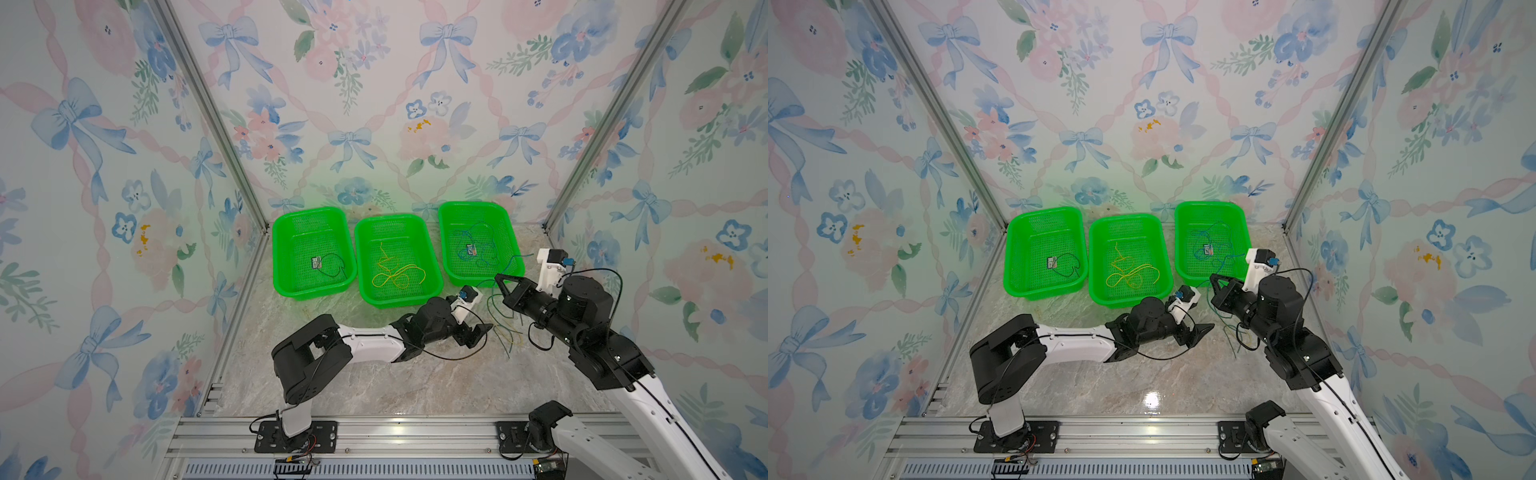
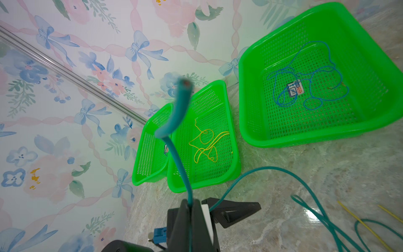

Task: Untangle and sort cables by color
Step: Untie the cable.

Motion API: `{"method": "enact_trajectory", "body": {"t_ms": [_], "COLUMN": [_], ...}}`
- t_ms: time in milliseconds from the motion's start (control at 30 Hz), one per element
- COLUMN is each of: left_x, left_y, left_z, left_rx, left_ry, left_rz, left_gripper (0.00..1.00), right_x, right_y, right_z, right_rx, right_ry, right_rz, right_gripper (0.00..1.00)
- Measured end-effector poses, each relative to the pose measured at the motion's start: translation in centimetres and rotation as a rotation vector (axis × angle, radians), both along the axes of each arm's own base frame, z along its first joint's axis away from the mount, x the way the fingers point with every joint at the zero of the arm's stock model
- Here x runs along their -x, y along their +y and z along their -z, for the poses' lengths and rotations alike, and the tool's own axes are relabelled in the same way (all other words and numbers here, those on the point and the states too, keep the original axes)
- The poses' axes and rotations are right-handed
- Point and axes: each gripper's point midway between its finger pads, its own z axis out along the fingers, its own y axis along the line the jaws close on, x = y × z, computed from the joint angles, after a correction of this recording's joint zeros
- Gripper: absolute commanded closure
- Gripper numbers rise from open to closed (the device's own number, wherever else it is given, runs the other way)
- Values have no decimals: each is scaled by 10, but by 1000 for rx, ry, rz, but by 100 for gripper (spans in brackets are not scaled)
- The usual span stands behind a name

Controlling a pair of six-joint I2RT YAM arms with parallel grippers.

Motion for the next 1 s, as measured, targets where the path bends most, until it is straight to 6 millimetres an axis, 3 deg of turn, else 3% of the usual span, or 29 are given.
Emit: {"method": "enact_trajectory", "body": {"t_ms": [133, 367, 733, 833, 933, 1000], "left_x": [-1, -12, -27, -36, -41, -43], "left_y": [4, 4, -4, -5, -6, -6], "left_z": [0, -24, -20, -28, -31, -30], "left_rx": [8, 93, 117, 138, 152, 152], "left_ry": [-46, -116, -134, -148, -159, -159], "left_rz": [-1, -16, -33, -44, -48, -50], "left_gripper": [12, 12, 17, 29, 58, 72], "right_x": [4, 9, 20, 24, 27, 28], "right_y": [7, 19, 36, 41, 43, 44], "right_z": [-6, -18, -29, -33, -35, -36], "right_rx": [-22, -59, -95, -107, -114, -116], "right_ry": [-16, -56, -94, -109, -120, -125], "right_rz": [-45, -117, -223, -253, -270, -275], "right_gripper": [100, 100, 100, 100, 100, 100]}}
